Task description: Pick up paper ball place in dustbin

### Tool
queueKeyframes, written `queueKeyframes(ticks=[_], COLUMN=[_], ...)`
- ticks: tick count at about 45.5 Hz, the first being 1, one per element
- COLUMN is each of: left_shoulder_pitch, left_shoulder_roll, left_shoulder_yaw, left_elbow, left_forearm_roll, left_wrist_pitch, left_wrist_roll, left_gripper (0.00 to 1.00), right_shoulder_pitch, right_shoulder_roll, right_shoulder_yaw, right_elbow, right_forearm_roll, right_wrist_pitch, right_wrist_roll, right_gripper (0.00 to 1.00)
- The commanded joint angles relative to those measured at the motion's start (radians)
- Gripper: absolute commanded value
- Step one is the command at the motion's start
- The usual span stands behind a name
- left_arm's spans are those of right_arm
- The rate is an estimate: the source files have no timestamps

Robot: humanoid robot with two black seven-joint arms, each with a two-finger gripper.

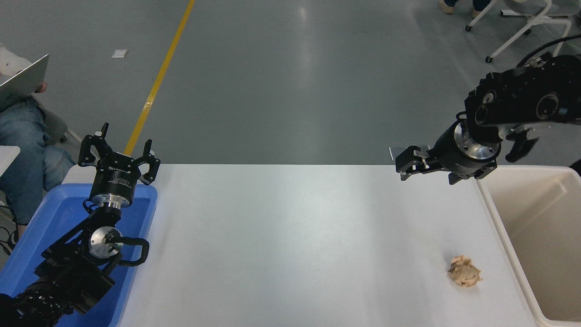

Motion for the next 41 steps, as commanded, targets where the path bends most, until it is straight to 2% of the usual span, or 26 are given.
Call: queueKeyframes(ticks=[1, 9, 18, 24, 41], left_shoulder_pitch=[0.0, 0.0, 0.0, 0.0, 0.001], left_shoulder_roll=[0.0, 0.0, 0.0, 0.0, 0.0], left_shoulder_yaw=[0.0, 0.0, 0.0, 0.0, 0.0], left_elbow=[0.001, -0.001, 0.001, -0.001, 0.001], left_forearm_roll=[0.0, 0.0, 0.0, 0.0, 0.0], left_wrist_pitch=[0.001, 0.001, 0.001, 0.001, 0.001], left_wrist_roll=[0.0, 0.0, 0.0, 0.0, 0.0], left_gripper=[0.99, 0.99, 0.99, 0.99, 0.99], right_shoulder_pitch=[-0.179, -0.294, -0.43, -0.516, -0.628], right_shoulder_roll=[0.01, -0.011, -0.025, -0.026, -0.08], right_shoulder_yaw=[-0.067, -0.079, -0.059, -0.042, 0.048], right_elbow=[-0.1, -0.134, -0.198, -0.249, -0.275], right_forearm_roll=[0.005, 0.01, 0.072, 0.106, 0.106], right_wrist_pitch=[-0.091, -0.169, -0.232, -0.243, -0.275], right_wrist_roll=[0.0, 0.0, 0.0, 0.0, 0.0], right_gripper=[1.0, 1.0, 1.0, 1.0, 1.0])
